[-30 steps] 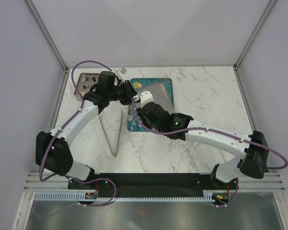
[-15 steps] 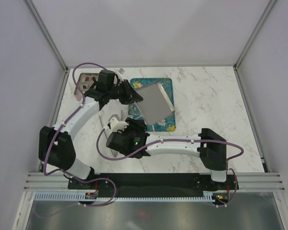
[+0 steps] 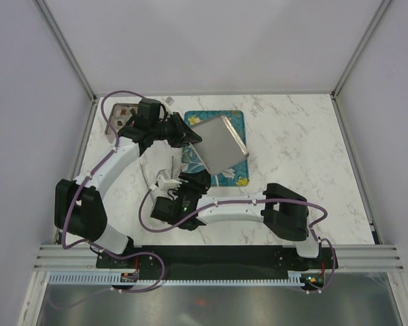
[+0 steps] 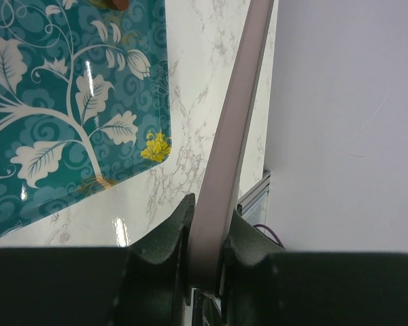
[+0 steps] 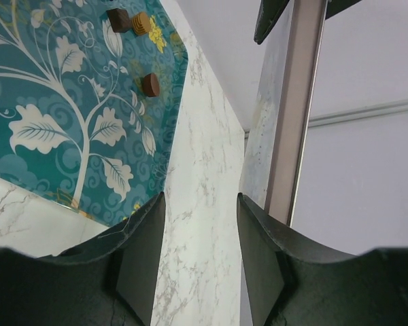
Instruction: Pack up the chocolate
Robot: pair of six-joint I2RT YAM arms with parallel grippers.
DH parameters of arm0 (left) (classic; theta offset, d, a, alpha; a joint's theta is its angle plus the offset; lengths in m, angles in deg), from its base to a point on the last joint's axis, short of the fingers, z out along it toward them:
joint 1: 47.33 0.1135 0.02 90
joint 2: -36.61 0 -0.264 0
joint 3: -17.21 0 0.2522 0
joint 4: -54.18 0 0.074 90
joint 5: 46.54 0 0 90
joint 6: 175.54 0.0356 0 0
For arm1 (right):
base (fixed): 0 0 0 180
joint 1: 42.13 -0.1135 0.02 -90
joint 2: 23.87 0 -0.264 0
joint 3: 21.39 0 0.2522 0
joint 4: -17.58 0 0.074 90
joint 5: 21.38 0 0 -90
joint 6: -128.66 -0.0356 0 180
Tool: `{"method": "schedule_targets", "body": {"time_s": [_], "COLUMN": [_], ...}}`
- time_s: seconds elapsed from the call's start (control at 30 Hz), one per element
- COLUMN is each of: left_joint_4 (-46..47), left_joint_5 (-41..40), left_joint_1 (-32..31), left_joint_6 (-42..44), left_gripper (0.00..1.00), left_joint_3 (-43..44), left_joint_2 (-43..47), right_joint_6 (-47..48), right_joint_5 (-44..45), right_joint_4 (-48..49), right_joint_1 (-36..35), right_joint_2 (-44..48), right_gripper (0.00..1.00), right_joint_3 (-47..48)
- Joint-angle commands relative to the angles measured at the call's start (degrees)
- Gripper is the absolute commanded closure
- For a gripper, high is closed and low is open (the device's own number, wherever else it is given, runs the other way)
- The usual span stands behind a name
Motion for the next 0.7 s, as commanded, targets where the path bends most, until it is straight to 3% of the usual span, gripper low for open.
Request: {"method": "schedule_targets", "body": {"time_s": [0.0, 0.17, 0.33, 0.67], "left_joint_4": [0.0, 0.6, 0.6, 0.3], "left_joint_5": [1.1, 3.2, 3.8, 4.4], "left_joint_1": [0.9, 3.0, 3.9, 5.5], "left_joint_6": [-0.2, -0.9, -1.0, -1.6], "left_gripper": [0.98, 0.98, 0.98, 0.98], "left_joint_3": [1.5, 2.6, 2.1, 2.1], "left_joint_2": [0.3, -2.0, -2.7, -3.4], "right_joint_6": [1.2, 4.0, -5.1, -10.2], "right_joint_5": [6.4, 6.1, 6.1, 7.0], "right_joint_4": [-1.1, -4.5, -17.4, -24.7], "right_joint_1": [-1.5, -5.4, -4.9, -3.3], "right_joint_2": [-0.4, -1.7, -5.8, -9.0], "right_gripper": [0.45, 0.39, 0.32, 0.31], "right_joint_3": [0.5, 4.3, 11.9, 15.9]}}
